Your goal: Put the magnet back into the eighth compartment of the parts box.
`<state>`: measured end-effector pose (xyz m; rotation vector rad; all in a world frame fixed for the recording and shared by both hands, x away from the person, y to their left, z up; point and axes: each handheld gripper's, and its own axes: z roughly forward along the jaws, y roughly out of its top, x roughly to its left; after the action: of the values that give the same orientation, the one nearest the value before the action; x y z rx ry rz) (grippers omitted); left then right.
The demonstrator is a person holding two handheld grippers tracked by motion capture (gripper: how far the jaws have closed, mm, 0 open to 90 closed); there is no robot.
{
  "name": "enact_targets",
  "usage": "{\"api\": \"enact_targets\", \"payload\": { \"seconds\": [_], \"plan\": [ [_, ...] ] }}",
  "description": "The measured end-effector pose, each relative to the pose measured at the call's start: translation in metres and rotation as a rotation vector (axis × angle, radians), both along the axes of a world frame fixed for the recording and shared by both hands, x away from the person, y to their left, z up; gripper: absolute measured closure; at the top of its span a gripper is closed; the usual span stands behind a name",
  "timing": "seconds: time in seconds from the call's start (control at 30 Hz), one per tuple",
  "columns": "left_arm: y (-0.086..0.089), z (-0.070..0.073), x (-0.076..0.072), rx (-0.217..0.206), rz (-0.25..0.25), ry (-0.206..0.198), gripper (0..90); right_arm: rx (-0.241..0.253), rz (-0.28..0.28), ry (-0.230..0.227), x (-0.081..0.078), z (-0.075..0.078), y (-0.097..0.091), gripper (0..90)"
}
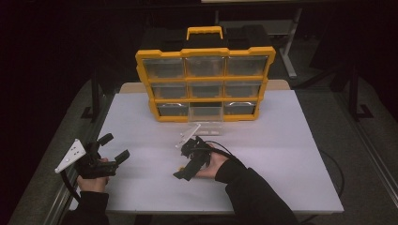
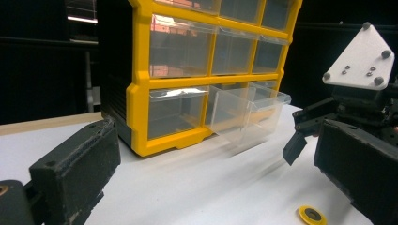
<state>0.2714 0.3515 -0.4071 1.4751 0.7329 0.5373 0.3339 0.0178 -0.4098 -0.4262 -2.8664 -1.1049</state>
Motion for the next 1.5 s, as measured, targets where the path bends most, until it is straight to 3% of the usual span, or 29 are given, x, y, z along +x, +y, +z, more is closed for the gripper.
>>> {"api": "enact_targets", "payload": {
  "seconds": [0.3, 0.6, 0.7, 0.8, 1.23, 1.5],
  "plan": [
    [-0.001, 0.000, 0.000, -0.001, -0.020, -0.005, 0.6, -0.046, 0.011, 0.014, 0.000, -0.007, 0.005, 0.6],
    [-0.001, 0.000, 0.000, -0.002, -0.019, -0.005, 0.6, -0.078, 0.033, 0.029, -0.002, -0.011, 0.009, 10.4],
    [-0.001, 0.000, 0.000, -0.002, -0.019, -0.005, 0.6, -0.112, 0.033, 0.010, -0.003, -0.013, 0.010, 13.4],
    [-0.001, 0.000, 0.000, -0.003, -0.019, -0.004, 0.6, -0.134, 0.029, 0.023, -0.003, -0.016, 0.012, 14.7],
    [0.000, 0.000, 0.000, -0.003, -0.023, -0.007, 0.6, -0.176, 0.004, 0.039, -0.002, -0.020, 0.013, 31.4],
    [0.000, 0.000, -0.001, -0.005, -0.027, -0.013, 0.6, -0.178, -0.002, 0.016, -0.004, -0.021, 0.015, 44.5]
  ]
}}
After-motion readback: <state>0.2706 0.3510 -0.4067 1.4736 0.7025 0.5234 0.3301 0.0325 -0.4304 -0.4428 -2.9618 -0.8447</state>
